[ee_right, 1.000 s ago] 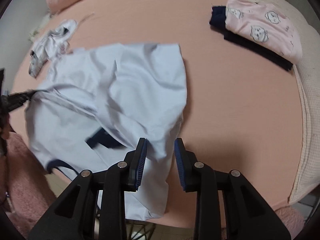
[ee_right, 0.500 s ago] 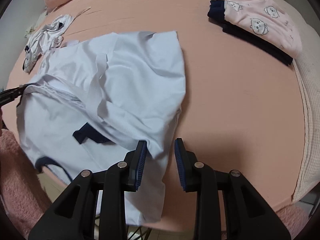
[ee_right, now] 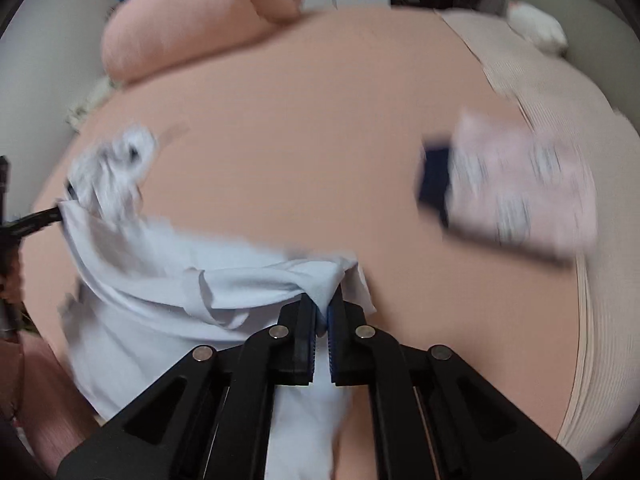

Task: Fold clothes

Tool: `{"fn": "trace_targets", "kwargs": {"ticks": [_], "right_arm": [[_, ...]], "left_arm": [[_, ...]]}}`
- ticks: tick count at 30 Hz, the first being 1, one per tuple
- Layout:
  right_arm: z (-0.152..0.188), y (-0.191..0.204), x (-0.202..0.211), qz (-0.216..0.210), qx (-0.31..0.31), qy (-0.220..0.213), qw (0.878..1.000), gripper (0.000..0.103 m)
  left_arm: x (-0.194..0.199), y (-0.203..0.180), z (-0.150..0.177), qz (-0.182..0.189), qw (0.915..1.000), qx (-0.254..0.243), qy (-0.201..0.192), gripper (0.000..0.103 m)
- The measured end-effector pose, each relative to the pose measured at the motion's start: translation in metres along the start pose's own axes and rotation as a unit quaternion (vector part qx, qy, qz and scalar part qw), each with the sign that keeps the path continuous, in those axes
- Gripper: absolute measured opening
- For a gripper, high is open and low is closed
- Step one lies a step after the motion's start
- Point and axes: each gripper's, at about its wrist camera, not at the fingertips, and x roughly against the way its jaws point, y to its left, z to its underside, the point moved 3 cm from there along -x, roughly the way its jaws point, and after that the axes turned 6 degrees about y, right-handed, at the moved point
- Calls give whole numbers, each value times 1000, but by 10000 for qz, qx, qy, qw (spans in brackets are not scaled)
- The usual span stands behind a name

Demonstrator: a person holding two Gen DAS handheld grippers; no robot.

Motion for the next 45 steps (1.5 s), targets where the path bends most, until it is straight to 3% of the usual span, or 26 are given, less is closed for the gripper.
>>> {"fn": "trace_targets", "kwargs": {"ticks": [2,4,7,10,12,14,16,18,20,22,23,24,29,32,34,35,36,37,39,40,41,42,43,44,45], "right_arm": [[-19,-11,-17,-36,-203,17,9998,4],[-38,-22,-34,-73,-405,35,9991,5],[-66,-38,-59,-127,-709,61,9974,16],[-94,-54,-84,-181,-1012,87,9947,18],[-113,-65,-101,-217,-1214,104,9923,27],[-106,-72,-94,-156,-1279,-68,9916,40],[-98,-75,-96,-103,-1148,-21,9933,40],[-91,-65,-108,-68,-719,291,9970,40],[-90,-54,-119,19,-401,403,9984,40],[-92,-45,-133,210,-151,379,9989,40],[-93,-42,-141,385,-32,376,9985,40],[-95,-38,-149,561,87,372,9977,40],[-111,-39,-144,1003,-122,4,9949,42],[-114,-45,-130,1006,-230,-201,9945,42],[-110,-49,-127,710,-373,-174,9966,44],[-108,-51,-125,552,-448,-156,9973,47],[-105,-53,-123,393,-523,-137,9978,48],[-103,-55,-121,234,-597,-118,9979,49],[-99,-48,-120,263,-439,-202,9985,49],[-98,-44,-119,293,-346,-250,9987,52],[-96,-40,-118,323,-254,-297,9987,51],[-94,-36,-118,353,-161,-345,9987,46],[-92,-31,-117,382,-69,-392,9985,22],[-90,-27,-116,412,24,-440,9982,11],[-89,-23,-116,442,117,-487,9978,11]], "left_arm": [[-23,7,-36,-59,9998,163,-46,5],[-47,18,-45,-56,9996,270,28,8],[-83,35,-58,-50,9990,431,139,34],[-120,51,-72,-44,9979,592,250,36],[-135,60,-75,-85,9978,606,259,43],[-130,61,-57,-271,9989,329,192,43],[-124,62,-40,-185,9996,148,148,43],[-125,59,-28,-2,9997,32,262,43],[-133,51,-21,-110,9989,-217,389,43],[-147,41,-23,-212,9976,-414,514,38],[-156,37,-25,-215,9967,-455,630,25],[-165,34,-29,-244,9960,-460,728,20],[-153,45,-46,-509,9986,-68,159,17],[-145,62,-43,-625,9977,246,-57,18],[-149,70,-40,-123,9988,456,86,24],[-154,71,-38,252,9979,535,277,35],[-157,70,-37,447,9969,536,351,41],[-160,65,-36,401,9978,405,335,43],[-165,56,-41,177,9991,151,367,40],[-166,50,-42,133,9992,92,359,26],[-167,44,-43,88,9993,33,351,2],[-164,39,-45,7,9997,-79,235,1],[-156,34,-46,-109,9996,-241,20,1],[-152,34,-47,-225,9992,-296,-119,1],[-149,38,-46,-342,9989,-254,-189,1]]}}
